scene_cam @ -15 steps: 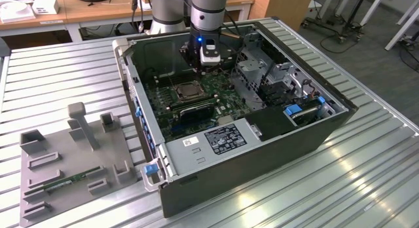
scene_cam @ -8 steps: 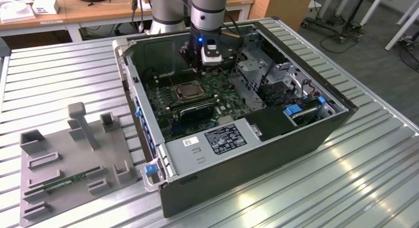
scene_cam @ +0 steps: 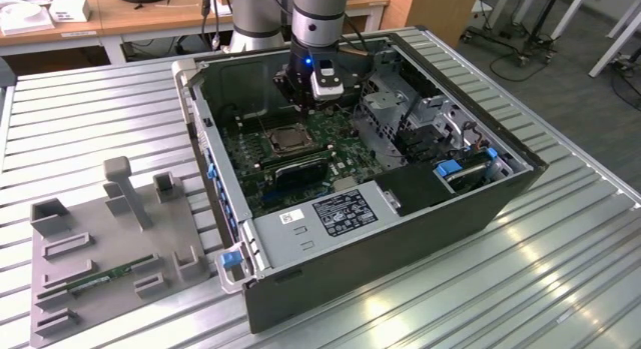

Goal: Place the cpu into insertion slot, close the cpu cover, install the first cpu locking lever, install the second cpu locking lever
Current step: 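Close the cpu cover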

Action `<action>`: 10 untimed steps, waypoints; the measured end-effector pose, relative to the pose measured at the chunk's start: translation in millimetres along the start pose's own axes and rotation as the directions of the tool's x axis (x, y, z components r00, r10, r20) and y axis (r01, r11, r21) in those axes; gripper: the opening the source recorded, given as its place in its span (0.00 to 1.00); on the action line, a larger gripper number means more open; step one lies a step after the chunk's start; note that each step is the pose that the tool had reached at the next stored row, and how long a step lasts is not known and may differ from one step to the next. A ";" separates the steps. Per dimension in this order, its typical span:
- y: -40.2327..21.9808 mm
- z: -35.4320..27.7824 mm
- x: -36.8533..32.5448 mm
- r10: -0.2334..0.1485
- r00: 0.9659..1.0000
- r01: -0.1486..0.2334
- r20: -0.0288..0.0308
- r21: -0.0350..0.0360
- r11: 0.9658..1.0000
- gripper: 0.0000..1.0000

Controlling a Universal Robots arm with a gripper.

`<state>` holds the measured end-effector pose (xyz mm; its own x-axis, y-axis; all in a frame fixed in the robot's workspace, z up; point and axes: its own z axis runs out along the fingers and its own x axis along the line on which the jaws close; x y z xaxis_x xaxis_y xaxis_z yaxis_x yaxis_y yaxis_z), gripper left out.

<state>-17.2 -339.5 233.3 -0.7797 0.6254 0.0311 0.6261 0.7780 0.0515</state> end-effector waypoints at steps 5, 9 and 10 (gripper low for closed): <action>0.0 0.0 0.0 0.000 1.000 0.000 0.000 0.000 1.000 0.11; 0.0 0.0 0.0 -0.004 1.000 0.004 0.000 0.000 1.000 0.11; 0.0 0.0 0.0 -0.009 1.000 0.009 0.000 0.000 1.000 0.11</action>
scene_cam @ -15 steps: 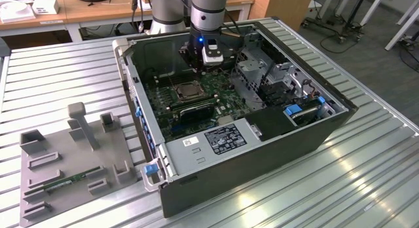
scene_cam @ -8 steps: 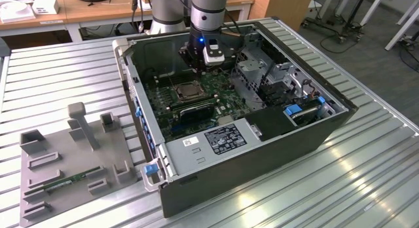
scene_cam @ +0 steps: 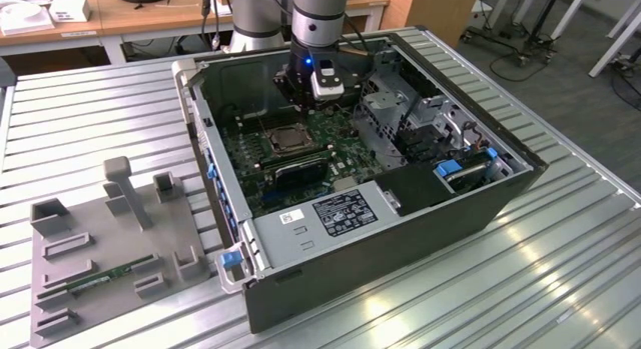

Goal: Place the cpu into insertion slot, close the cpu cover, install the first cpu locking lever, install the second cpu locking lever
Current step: 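Close the cpu cover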

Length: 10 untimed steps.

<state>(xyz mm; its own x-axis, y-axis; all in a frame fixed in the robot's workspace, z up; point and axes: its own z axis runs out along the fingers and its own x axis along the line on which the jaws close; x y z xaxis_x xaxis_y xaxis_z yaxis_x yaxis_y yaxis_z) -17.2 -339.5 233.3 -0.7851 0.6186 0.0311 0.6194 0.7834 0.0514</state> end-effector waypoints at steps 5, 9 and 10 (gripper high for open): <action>0.0 0.1 0.0 -0.045 0.999 0.045 -0.002 0.001 0.999 0.11; 0.0 0.1 0.0 -0.062 0.998 0.062 -0.003 0.002 0.998 0.11; 0.0 0.1 0.0 -0.063 0.998 0.063 -0.003 0.002 0.998 0.11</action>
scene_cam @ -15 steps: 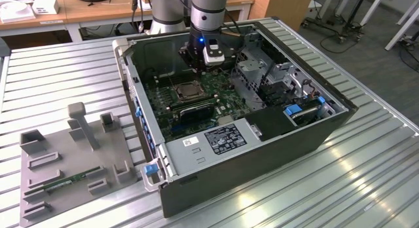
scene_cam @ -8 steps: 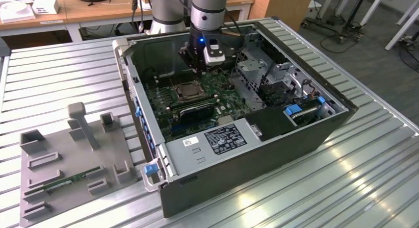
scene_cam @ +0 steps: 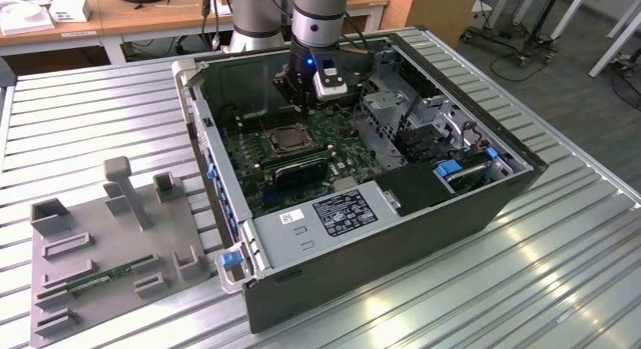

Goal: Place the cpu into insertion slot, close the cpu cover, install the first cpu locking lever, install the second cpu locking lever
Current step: 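Close the cpu cover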

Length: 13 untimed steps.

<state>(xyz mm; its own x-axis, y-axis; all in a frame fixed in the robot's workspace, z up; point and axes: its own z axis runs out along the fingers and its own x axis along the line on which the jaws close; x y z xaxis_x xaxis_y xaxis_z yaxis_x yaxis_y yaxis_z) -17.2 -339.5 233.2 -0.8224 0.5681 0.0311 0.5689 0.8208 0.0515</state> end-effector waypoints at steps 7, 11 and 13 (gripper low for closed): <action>0.0 0.0 0.0 -0.001 1.000 0.001 0.000 0.000 1.000 0.11; 0.0 0.0 0.0 -0.001 1.000 0.001 0.000 0.000 1.000 0.11; 0.0 0.0 0.0 -0.008 1.000 0.008 0.000 0.000 1.000 0.11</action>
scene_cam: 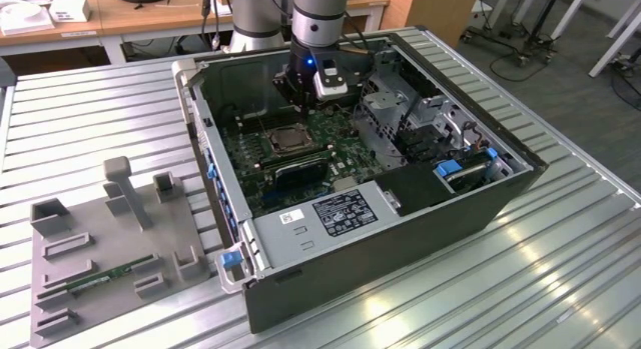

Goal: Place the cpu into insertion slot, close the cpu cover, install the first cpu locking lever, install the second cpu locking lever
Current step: 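Close the cpu cover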

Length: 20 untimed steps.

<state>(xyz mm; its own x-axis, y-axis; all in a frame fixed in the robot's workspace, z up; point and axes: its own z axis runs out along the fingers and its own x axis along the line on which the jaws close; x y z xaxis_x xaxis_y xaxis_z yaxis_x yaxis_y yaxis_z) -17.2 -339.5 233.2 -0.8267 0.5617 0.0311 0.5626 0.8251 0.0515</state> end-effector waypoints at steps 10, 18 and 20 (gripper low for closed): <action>0.0 0.4 0.0 -0.165 0.986 0.165 -0.009 0.004 0.986 0.11; -0.1 1.0 0.0 -0.305 0.952 0.305 -0.017 0.007 0.952 0.11; -0.1 1.2 0.0 -0.339 0.941 0.339 -0.019 0.008 0.941 0.11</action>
<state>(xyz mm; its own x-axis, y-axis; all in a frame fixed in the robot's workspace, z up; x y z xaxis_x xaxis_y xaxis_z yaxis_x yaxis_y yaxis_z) -17.2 -339.5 232.0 -0.9683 0.2478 0.0311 0.2492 0.9671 0.0514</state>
